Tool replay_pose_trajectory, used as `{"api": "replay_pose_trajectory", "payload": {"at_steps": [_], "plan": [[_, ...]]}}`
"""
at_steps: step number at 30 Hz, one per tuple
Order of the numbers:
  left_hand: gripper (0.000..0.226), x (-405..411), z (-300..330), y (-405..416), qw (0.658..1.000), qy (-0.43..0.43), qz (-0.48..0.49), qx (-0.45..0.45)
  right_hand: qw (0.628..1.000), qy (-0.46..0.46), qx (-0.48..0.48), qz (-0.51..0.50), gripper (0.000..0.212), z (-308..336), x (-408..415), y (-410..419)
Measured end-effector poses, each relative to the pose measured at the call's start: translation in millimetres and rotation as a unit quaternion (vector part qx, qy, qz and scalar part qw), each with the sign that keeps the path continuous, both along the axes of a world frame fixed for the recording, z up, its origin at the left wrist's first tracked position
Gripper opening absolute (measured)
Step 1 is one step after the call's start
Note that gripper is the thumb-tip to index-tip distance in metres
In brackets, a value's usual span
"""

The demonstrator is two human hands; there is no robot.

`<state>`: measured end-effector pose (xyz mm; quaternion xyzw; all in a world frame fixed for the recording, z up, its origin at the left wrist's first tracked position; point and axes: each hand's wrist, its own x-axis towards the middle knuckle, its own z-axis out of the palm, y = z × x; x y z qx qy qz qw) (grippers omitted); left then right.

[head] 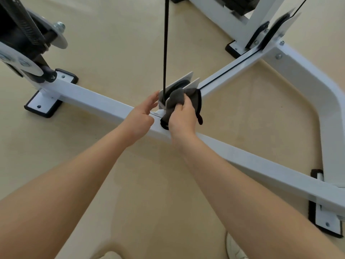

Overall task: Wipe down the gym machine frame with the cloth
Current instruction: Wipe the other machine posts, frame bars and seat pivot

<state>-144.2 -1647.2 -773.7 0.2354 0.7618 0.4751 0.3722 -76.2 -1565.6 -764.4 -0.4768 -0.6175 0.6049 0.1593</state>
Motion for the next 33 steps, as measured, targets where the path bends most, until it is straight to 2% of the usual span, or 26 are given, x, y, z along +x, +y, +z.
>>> {"api": "replay_pose_trajectory", "payload": {"at_steps": [2,4,6,8,10,12,15,16,19,23,24,28,31,33], "plan": [[0.085,-0.6,-0.1,0.0,1.0,0.017,0.011,-0.02,0.998,-0.032,-0.02,0.041,0.027,-2.2,12.6,-0.6],[0.083,-0.5,-0.1,-1.6,1.0,0.015,0.004,-0.025,0.999,-0.025,-0.041,-0.003,0.022,2.3,23.5,12.4],[0.085,-0.1,-2.2,-3.3,1.0,0.022,-0.007,-0.022,0.996,-0.027,0.008,-0.084,0.022,14.3,26.1,45.8],[0.086,0.7,-4.0,-4.0,0.999,0.03,-0.004,-0.027,0.99,-0.028,0.099,-0.1,0.02,31.8,25.8,82.2],[0.08,3.1,-3.5,-3.3,0.999,0.04,0.011,-0.027,0.978,-0.023,0.203,-0.041,0.018,46.9,21.7,107.8],[0.066,7.5,-1.2,0.9,0.997,0.072,0.028,-0.019,0.953,-0.039,0.29,0.079,0.022,52.3,10.6,120.0],[0.047,13.7,1.9,13.0,0.989,0.132,0.058,-0.008,0.853,-0.11,0.424,0.285,0.032,41.9,-16.4,129.4],[0.048,14.9,2.0,16.4,0.987,0.143,0.07,-0.014,0.825,-0.131,0.427,0.346,0.033,36.3,-27.4,130.0],[0.054,17.0,-2.8,20.0,0.979,0.179,0.087,-0.038,0.804,-0.169,0.345,0.454,0.031,35.5,-51.0,127.0],[0.055,20.4,-9.3,21.4,0.961,0.237,0.129,-0.056,0.703,-0.205,0.378,0.566,0.029,40.1,-68.4,112.8],[0.057,21.2,-9.6,23.4,0.957,0.243,0.148,-0.061,0.689,-0.203,0.37,0.589,0.023,38.4,-71.5,105.8],[0.068,20.3,-9.0,26.4,0.944,0.233,0.225,-0.066,0.659,-0.192,0.356,0.635,0.02,35.6,-75.4,91.3],[0.068,15.2,-10.2,20.0,0.941,0.245,0.22,-0.07,0.64,-0.215,0.413,0.611,0.025,36.2,-66.2,116.6],[0.065,12.7,-10.9,16.8,0.944,0.248,0.204,-0.068,0.653,-0.248,0.422,0.578,0.025,35.5,-58.8,132.0]]}}
